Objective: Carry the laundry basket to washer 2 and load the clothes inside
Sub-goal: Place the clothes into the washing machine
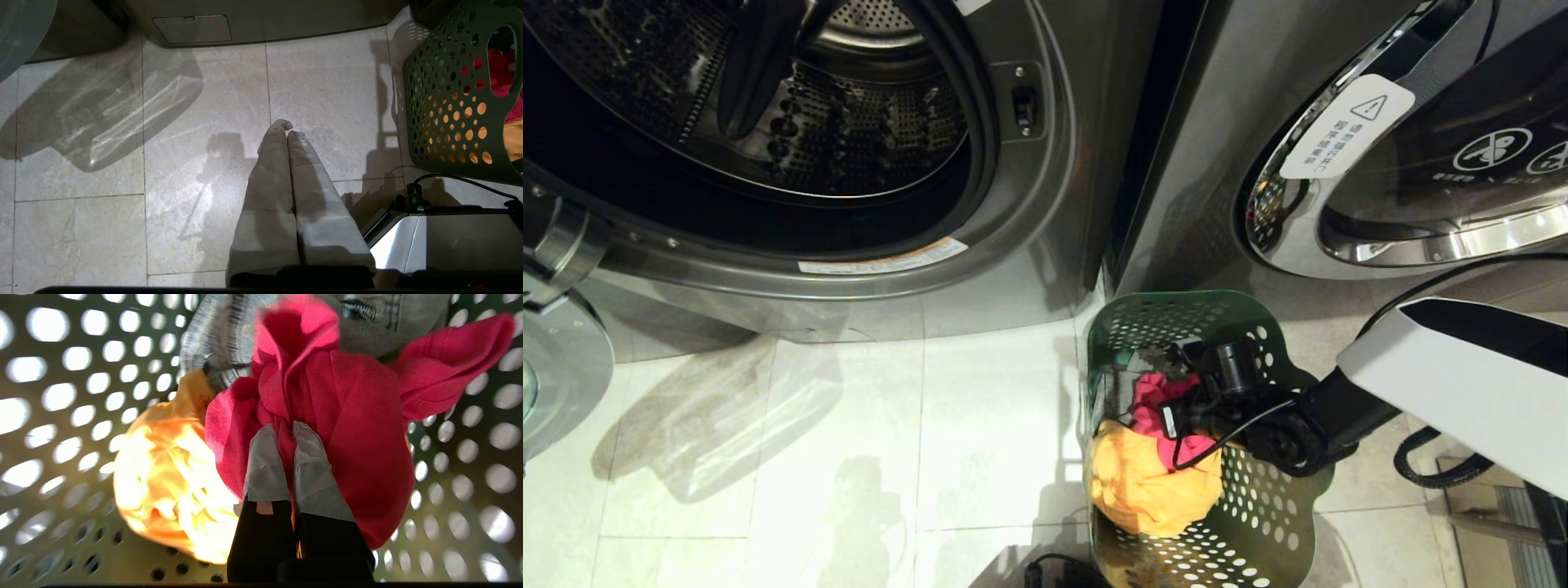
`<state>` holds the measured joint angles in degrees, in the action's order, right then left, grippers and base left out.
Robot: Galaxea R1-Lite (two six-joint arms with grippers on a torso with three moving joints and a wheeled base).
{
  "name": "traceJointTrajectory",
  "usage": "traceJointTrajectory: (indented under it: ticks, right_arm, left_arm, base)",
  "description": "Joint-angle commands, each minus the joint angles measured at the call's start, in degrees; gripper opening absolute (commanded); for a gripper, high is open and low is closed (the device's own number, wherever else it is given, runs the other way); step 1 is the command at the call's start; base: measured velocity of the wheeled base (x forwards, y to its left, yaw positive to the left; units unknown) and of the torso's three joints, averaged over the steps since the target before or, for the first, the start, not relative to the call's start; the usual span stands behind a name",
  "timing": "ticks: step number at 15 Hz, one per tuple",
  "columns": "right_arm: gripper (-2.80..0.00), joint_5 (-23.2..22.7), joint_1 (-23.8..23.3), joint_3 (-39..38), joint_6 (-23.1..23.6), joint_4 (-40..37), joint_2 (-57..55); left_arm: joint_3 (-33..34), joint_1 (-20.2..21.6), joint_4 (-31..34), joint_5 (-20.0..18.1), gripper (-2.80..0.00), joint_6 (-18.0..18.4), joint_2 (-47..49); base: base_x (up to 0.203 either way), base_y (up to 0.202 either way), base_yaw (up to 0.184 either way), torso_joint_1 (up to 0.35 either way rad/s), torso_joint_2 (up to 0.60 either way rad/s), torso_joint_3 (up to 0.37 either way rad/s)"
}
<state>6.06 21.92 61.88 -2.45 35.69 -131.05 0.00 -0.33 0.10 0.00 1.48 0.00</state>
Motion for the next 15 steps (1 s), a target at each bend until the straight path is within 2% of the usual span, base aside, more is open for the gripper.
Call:
traceJointTrajectory:
  ticks: [1,7,10,12,15]
  right_arm:
    - [-2.8,-0.06,0.58,-3.59,0.0,0.46,6.33]
    - [-2.8,-0.91,2.8,-13.43,0.29,0.25,23.59]
    - [-2.8,-0.16,6.24,-18.74,0.27,0.04,34.58]
    - [-2.8,3.9,11.03,-22.43,0.23,-1.04,43.24]
    - [-2.8,11.21,17.59,-25.01,0.4,-6.58,55.61]
  left_arm:
    - [0.0,-0.02,-0.01,0.0,-2.8,0.01,0.08]
    - [0.0,-0.02,-0.01,0.0,-2.8,0.01,0.07]
    - [0.0,-0.02,0.05,0.0,-2.8,0.01,0.04]
    - [0.0,0.0,-0.01,0.0,-2.8,0.01,0.06]
    - [0.0,-0.02,-0.01,0.0,-2.8,0.01,0.0]
  base:
    - [0.0,0.0,0.0,0.0,0.0,0.0]
    - [0.0,0.0,0.0,0.0,0.0,0.0]
    - [0.0,0.0,0.0,0.0,0.0,0.0]
    - [0.0,0.0,0.0,0.0,0.0,0.0]
    - [0.0,0.0,0.0,0.0,0.0,0.0]
